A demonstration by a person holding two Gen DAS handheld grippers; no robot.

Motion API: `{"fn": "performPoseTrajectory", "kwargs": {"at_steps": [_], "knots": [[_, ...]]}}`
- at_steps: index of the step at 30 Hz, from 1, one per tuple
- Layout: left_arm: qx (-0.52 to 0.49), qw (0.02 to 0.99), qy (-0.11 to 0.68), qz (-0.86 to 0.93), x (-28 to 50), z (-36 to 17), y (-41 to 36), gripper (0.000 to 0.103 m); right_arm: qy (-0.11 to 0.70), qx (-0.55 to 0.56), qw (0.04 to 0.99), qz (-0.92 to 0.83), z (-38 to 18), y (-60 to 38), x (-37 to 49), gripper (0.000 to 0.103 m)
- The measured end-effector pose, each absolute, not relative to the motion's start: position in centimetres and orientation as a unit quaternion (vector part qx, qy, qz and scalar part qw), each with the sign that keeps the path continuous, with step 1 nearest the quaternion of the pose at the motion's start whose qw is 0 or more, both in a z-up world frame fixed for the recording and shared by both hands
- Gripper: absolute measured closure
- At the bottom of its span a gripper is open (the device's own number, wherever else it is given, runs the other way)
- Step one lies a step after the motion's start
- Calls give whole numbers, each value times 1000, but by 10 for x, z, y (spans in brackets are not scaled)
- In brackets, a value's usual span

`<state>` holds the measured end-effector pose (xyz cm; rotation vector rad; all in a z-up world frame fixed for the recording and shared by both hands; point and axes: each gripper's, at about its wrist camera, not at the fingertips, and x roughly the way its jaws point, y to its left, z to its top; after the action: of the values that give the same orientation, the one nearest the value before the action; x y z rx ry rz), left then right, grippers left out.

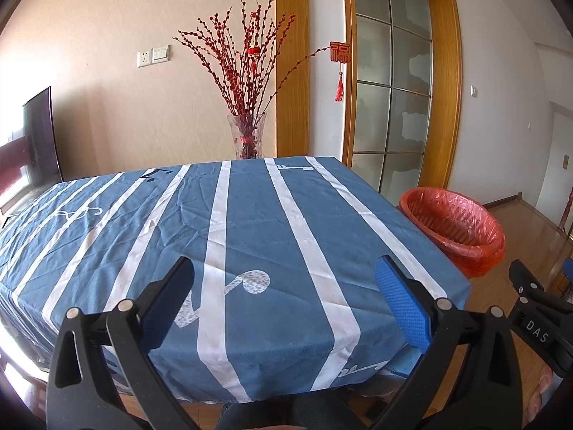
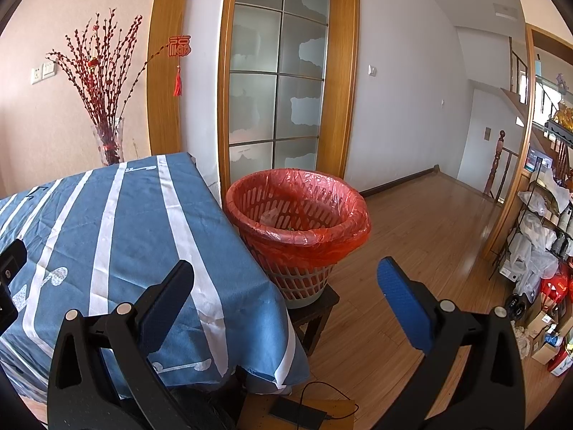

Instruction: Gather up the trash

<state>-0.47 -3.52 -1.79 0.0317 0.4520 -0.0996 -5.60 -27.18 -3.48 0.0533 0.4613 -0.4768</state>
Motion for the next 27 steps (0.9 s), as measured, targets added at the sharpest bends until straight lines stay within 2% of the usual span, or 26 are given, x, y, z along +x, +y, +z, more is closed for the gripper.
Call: {"fn": "performPoseTrajectory", "kwargs": {"at_steps": [27], "knots": [[19,971,230,-53,-2,-23,-33,4,231,27,945,-230,-42,-272,-57,2]]}}
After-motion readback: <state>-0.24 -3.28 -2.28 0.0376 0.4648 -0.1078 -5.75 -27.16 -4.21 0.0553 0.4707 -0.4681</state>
